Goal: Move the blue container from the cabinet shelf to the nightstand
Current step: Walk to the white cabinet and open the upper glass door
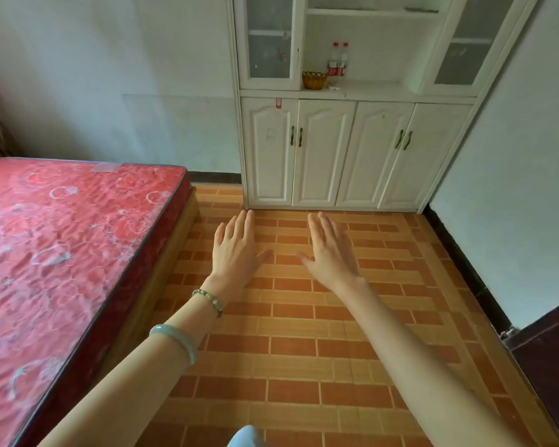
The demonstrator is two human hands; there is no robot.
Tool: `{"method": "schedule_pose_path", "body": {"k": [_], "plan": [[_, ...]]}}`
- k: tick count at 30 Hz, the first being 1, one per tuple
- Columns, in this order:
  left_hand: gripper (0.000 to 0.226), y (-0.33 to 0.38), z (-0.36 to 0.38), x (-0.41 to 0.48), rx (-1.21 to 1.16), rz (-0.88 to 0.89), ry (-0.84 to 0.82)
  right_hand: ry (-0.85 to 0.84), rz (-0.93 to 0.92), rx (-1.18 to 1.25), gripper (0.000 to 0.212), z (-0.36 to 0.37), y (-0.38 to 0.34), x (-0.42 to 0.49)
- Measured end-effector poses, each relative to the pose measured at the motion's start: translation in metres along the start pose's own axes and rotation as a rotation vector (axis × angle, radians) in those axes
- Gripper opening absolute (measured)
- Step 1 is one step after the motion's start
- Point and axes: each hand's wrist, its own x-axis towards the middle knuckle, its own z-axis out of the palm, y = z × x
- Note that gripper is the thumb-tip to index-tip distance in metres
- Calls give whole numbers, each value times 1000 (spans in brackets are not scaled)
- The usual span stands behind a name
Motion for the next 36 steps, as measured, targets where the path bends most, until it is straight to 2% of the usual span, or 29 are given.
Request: {"method": "schedule_pose_path", "body": {"k": [8, 21, 36], "plan": [[86, -9, 34, 89, 13, 32, 39, 41, 2, -9, 83, 17, 26, 94], [84, -36, 93, 286, 11, 93, 2, 27, 38, -32, 79, 51, 79, 286], [83, -29, 168, 484, -8, 155, -22, 74, 53, 40, 74, 86, 161, 461]]}}
